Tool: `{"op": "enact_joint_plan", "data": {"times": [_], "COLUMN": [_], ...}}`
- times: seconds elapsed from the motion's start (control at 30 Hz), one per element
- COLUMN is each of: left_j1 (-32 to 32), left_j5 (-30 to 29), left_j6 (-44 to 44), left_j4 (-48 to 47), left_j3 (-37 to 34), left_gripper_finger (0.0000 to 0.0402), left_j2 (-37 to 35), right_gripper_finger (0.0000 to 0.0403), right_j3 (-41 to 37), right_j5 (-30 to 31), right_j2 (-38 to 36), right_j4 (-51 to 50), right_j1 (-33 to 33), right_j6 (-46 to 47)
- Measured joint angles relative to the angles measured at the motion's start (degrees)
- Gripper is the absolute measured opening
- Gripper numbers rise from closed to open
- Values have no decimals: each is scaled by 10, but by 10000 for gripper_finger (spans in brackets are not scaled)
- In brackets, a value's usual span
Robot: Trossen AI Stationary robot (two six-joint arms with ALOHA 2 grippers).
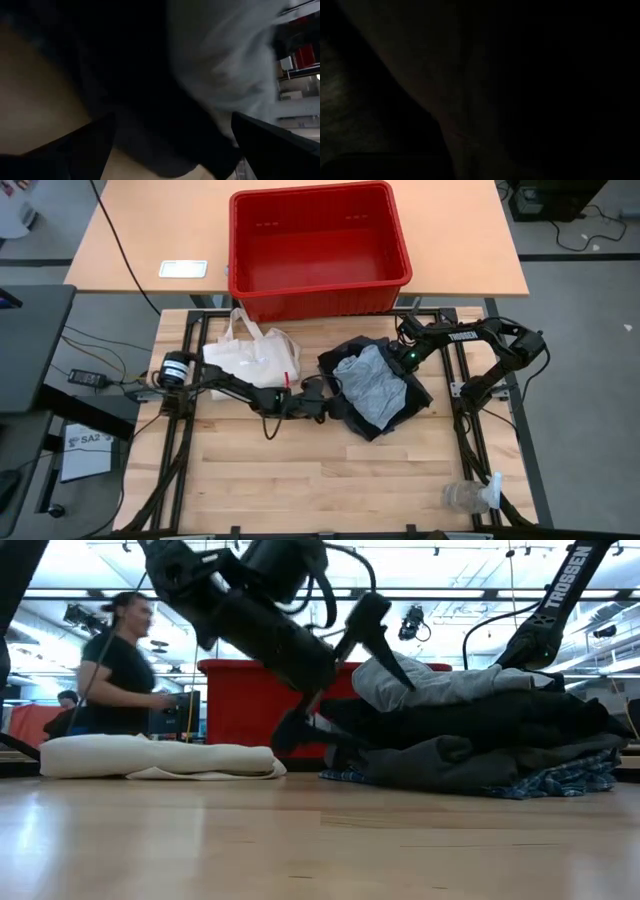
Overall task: Fold laundry
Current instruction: Put the folded clothes into the red bin
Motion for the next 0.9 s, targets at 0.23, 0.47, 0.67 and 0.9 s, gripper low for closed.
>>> {"op": "enact_joint_plan", "data": {"times": [0.23,0.47,0.67,0.9], "left_j1": [23,49,61,61], "left_j5": [54,97,126,144], "left_j6": [-17,-44,-46,-49], "left_j4": [26,68,76,-9], "left_j3": [0,0,1,0], "left_gripper_finger": [400,400,400,400], "left_j2": [36,69,71,36], "right_gripper_finger": [114,114,114,114], "right_j3": [0,0,1,1], "right_j5": [4,1,-2,-6], "right_j2": [0,0,0,0], "right_j4": [1,-2,-15,-20], "right_j1": [0,0,0,0], "right_j6": [5,24,32,41]}}
